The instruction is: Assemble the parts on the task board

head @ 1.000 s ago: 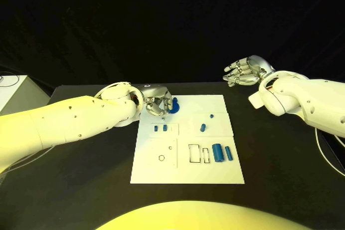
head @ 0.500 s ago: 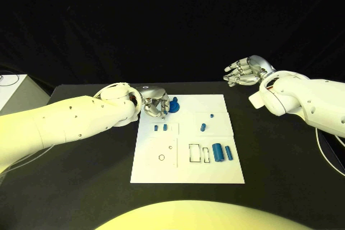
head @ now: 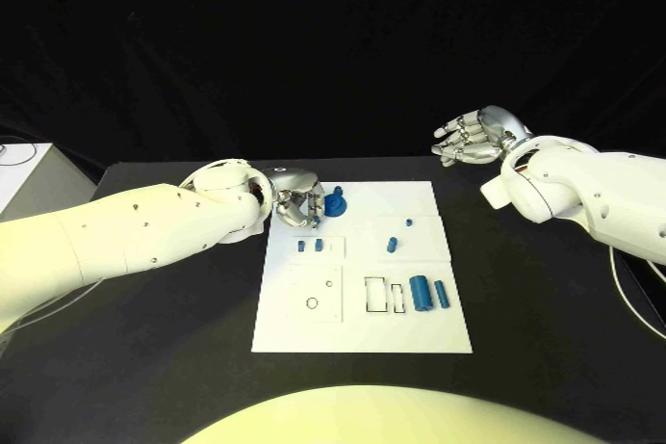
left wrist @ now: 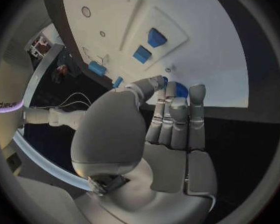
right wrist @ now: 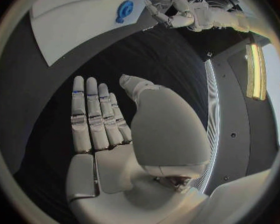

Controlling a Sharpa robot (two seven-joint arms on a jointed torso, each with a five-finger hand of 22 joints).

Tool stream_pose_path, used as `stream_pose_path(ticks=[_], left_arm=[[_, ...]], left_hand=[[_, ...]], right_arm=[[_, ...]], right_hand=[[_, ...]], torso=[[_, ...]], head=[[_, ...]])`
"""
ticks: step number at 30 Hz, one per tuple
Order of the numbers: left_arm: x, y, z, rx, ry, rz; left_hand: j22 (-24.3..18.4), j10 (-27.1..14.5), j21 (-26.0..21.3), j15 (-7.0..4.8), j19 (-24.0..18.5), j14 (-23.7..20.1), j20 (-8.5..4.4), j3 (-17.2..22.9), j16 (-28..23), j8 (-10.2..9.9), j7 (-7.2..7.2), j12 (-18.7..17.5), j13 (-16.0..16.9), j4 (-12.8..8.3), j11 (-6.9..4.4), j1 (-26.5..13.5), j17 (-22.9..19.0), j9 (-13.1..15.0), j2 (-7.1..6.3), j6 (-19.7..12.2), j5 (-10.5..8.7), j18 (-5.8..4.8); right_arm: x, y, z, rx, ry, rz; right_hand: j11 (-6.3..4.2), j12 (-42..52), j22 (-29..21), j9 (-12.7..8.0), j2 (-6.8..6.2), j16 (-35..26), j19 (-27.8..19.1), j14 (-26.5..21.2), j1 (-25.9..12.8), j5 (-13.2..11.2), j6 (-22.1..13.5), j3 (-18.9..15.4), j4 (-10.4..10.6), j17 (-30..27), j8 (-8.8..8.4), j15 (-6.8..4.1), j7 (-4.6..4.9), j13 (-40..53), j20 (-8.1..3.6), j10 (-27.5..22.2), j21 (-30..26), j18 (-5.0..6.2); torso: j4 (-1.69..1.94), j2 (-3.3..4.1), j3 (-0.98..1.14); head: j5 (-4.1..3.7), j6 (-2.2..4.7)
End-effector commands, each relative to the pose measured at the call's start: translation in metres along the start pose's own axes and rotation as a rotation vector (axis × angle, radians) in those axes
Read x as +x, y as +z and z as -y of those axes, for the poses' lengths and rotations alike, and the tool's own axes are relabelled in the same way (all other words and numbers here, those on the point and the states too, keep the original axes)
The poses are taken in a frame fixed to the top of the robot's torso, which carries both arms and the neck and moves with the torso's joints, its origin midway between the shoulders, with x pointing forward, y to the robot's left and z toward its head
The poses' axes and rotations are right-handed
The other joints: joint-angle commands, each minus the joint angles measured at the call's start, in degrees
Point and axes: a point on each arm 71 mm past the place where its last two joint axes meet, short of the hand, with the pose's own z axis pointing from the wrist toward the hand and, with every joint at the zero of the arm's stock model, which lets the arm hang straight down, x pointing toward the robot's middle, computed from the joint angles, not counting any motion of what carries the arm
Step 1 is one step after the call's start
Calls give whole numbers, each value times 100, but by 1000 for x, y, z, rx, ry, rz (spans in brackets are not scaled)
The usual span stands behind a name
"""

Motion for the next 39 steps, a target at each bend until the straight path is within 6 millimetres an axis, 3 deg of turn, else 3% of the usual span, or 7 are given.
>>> stream_pose_path(ticks=[1, 39], left_arm=[[2, 0, -1, -3, 9, -32], [9, 3, -2, -11, 2, -63]], left_hand=[[-5, 30, -11, 8, 8, 23, 1, -34, 18, -20, 8, -21, -7, 8, -3, -56, -1, 10, -1, 30, -32, -35], [-17, 66, -31, 11, -5, 6, 4, -31, 9, -29, 13, -60, -5, 8, -1, -54, -29, 23, 12, 60, -34, -31]], right_arm=[[0, 0, 0, -2, 1, -4], [0, -1, 0, -2, 1, -4]], right_hand=[[2, -17, -5, -4, -16, -27, -5, 33, -58, 31, 28, -12, -37, -5, -19, -2, 180, -6, 6, 25, 4, 73], [2, -17, -5, -4, -16, -27, -5, 33, -58, 31, 28, -12, -37, -5, -19, -2, 180, -6, 6, 25, 4, 73]], torso=[[0, -1, 0], [1, 1, -2]], head=[[2, -6], [-10, -35]])
